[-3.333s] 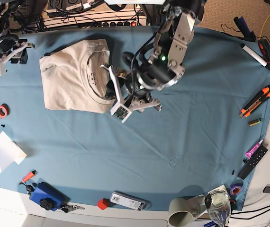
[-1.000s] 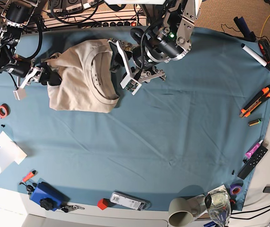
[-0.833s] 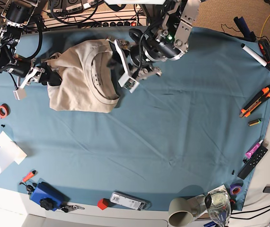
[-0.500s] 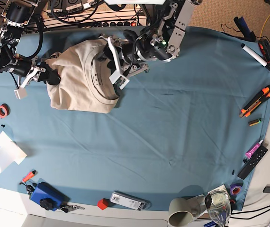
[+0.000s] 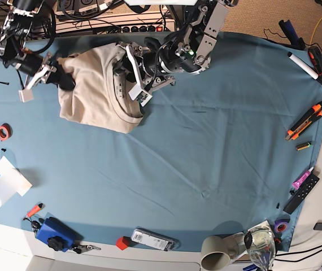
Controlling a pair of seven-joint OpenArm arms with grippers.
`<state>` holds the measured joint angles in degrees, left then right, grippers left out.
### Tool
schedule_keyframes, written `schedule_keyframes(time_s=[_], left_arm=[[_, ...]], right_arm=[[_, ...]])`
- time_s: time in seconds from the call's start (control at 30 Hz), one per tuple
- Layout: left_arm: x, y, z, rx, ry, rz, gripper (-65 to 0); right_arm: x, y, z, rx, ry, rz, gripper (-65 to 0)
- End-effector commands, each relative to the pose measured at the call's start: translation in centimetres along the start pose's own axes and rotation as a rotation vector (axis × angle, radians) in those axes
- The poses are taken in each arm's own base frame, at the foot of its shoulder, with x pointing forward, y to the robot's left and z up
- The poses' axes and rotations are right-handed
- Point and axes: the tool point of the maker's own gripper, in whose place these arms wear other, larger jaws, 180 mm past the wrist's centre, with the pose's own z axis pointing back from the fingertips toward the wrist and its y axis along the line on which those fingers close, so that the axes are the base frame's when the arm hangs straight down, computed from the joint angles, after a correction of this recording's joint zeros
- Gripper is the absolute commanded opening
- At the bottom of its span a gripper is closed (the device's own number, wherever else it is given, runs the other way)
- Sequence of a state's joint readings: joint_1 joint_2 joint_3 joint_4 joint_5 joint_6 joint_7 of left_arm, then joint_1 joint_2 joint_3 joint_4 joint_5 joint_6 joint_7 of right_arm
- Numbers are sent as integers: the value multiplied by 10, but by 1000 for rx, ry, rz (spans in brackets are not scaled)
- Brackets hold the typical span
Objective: Fold the T-shirt properly
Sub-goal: 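Move the right gripper to the shirt's opposite edge and grasp it, then lift the shirt with both grippers and shift it toward the right gripper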
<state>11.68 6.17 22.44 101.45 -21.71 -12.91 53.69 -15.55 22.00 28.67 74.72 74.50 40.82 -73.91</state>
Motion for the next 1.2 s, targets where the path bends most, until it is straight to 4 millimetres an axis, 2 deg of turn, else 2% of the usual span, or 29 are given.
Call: schedule_keyframes(time_s=[0.0, 0.13, 0.3, 0.43, 0.53, 0.67, 0.77, 0.87, 1.03, 1.17], left_arm=[[16, -9, 1, -28, -51, -9, -383], [19, -8, 1, -27, -53, -16, -383], [20, -7, 1, -25, -52, -21, -383], [18, -1, 1, 9, -39, -41, -383], [15, 13, 4, 88, -9, -30, -384], [31, 24, 21, 151, -49, -43, -384], [50, 33, 41, 193, -117, -42, -384], [66, 51, 63, 253, -185, -21, -384], [69, 79, 84, 299, -237, 64, -384], [65, 91, 95, 281, -247, 71, -384]], right_arm=[[-45, -14, 3, -71, 191, -20, -650], [-44, -12, 1, -64, 170, -32, -650], [-19, -13, 6, -66, 89, -25, -650], [-21, -8, 1, -41, 75, -40, -650], [-22, 0, -10, -11, 58, -54, -650], [-11, 10, -24, 26, 24, -51, -650], [1, 14, -27, 38, 2, -34, -650], [15, 18, -30, 50, -20, -15, -650], [39, 30, -32, 69, -63, 39, -650], [64, 56, -24, 85, -116, 160, -650]])
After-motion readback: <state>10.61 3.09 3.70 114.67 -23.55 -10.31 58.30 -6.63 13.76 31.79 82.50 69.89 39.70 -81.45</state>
